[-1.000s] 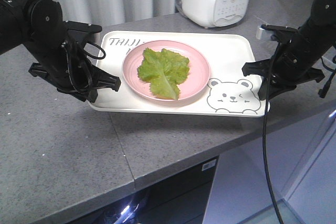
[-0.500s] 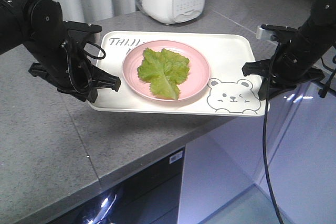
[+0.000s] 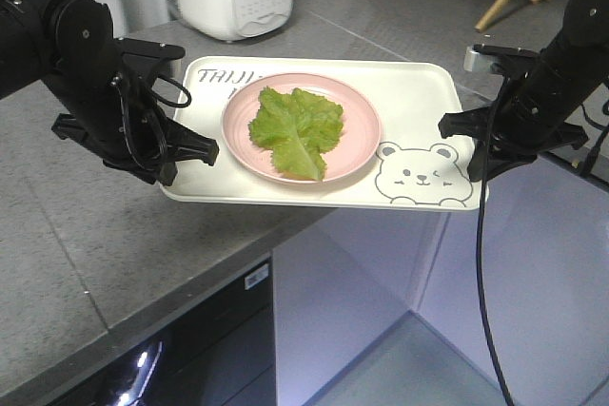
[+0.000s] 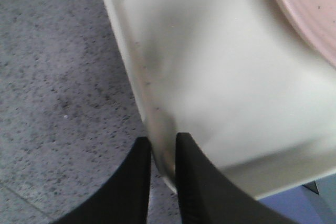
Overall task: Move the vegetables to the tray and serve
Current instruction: 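Turn the base away from the counter while holding the tray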
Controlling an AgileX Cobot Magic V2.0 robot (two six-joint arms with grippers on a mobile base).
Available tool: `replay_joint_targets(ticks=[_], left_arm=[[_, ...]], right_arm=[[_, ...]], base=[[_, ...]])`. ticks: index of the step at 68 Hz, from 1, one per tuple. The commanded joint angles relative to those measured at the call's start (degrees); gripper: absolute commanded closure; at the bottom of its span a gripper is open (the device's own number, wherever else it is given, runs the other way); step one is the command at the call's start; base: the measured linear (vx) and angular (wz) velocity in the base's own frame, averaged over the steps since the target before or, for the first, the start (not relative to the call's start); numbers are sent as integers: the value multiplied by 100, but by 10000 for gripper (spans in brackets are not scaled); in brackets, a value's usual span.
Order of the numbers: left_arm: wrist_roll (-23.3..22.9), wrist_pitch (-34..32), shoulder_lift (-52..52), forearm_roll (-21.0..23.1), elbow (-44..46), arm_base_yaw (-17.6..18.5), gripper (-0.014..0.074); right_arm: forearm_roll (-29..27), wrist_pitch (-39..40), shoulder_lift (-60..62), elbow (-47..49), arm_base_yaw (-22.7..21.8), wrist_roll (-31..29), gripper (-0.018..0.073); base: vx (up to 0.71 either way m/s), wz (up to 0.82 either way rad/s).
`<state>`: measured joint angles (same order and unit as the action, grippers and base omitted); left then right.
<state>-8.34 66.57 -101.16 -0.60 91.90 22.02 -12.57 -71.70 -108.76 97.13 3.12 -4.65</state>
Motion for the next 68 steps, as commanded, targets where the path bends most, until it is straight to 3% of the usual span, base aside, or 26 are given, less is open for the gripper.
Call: replay_joint_targets(ticks=[1,68], left_arm=[[149,-494,299,534,196,90,604],[149,-494,299,534,196,90,604]], right_arm=[[-577,-213,356,144,83,-139,564],[-577,-213,356,144,83,-139,564]], base=[[-4,-33],[-5,-36]])
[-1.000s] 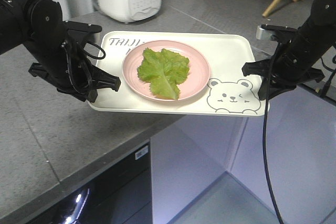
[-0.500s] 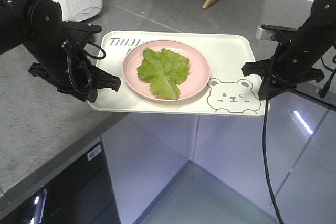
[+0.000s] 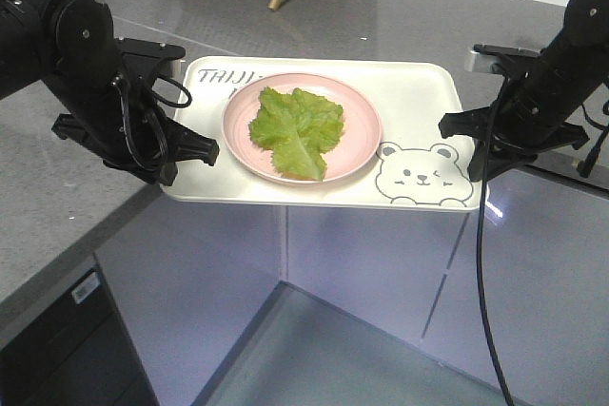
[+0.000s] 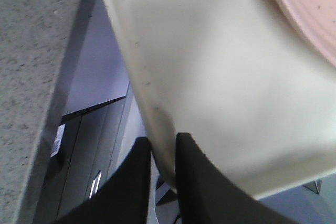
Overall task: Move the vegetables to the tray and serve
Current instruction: 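Turn the base away from the counter while holding the tray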
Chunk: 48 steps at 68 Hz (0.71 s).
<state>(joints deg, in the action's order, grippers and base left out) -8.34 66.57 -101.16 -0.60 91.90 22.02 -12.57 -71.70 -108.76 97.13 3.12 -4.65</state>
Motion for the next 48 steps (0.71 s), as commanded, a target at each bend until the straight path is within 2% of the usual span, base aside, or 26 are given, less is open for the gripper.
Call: replay_joint_targets(ticks=[1,48], left_arm=[[149,-494,299,534,196,90,604],[149,-494,299,534,196,90,604]], right_arm=[[-577,-213,356,144,83,-139,564],[-577,-213,356,144,83,-139,564]], base=[[-5,-33],[-5,-27]])
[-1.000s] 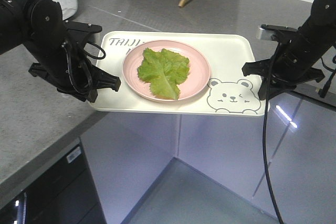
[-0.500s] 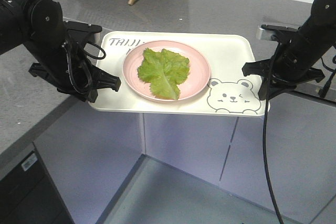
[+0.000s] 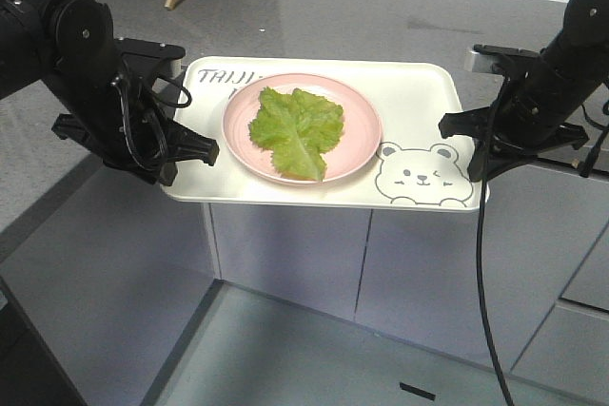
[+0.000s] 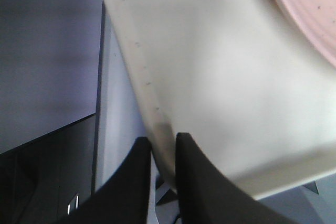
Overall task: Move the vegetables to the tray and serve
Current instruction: 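Turn the base away from the counter while holding the tray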
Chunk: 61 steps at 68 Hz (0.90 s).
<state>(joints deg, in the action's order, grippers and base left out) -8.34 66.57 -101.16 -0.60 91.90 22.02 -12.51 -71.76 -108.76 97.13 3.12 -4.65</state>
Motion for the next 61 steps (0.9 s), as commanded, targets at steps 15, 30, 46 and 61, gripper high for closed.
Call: replay_joint_targets(ticks=[15,30,46,61], left_arm=[[149,-494,299,534,196,90,604],[149,-494,299,534,196,90,604],[149,-494,299,534,196,90,604],[149,-494,299,534,196,90,604]], right_arm=[[-582,-207,356,144,83,-139,564],[-582,-207,356,144,83,-139,564],[-582,-207,356,144,83,-139,564],[-582,-207,356,144,83,-139,564]], base=[[-4,-21],[-3,-17],[-2,-14],[0,-9]])
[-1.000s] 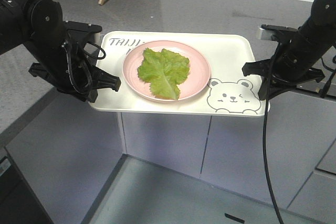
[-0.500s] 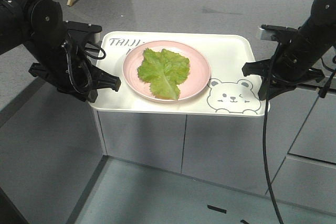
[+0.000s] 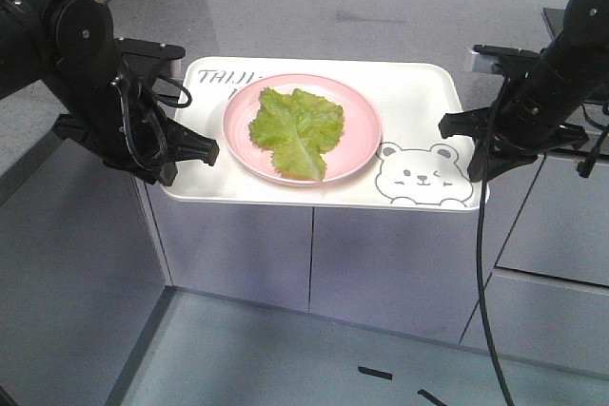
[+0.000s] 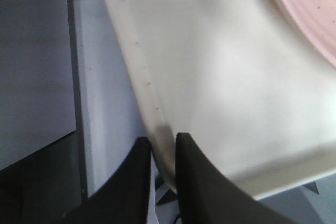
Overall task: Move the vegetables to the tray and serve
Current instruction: 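Turn the base away from the counter while holding the tray, then drive the base toward the grey countertop holding the tray level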
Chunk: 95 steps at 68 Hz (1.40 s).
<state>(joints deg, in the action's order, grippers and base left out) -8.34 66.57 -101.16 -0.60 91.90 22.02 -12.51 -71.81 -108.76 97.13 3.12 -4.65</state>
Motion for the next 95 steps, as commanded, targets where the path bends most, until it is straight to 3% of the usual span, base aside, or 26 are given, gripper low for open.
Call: replay_joint_targets(ticks=[1,95], left_arm=[[149,-494,299,534,196,90,604],[149,-494,284,534,196,90,604]], right_arm=[[-582,-202,356,144,83,-139,564],[-582,-202,356,144,83,-139,564]], base=[[1,-7],[3,-3]])
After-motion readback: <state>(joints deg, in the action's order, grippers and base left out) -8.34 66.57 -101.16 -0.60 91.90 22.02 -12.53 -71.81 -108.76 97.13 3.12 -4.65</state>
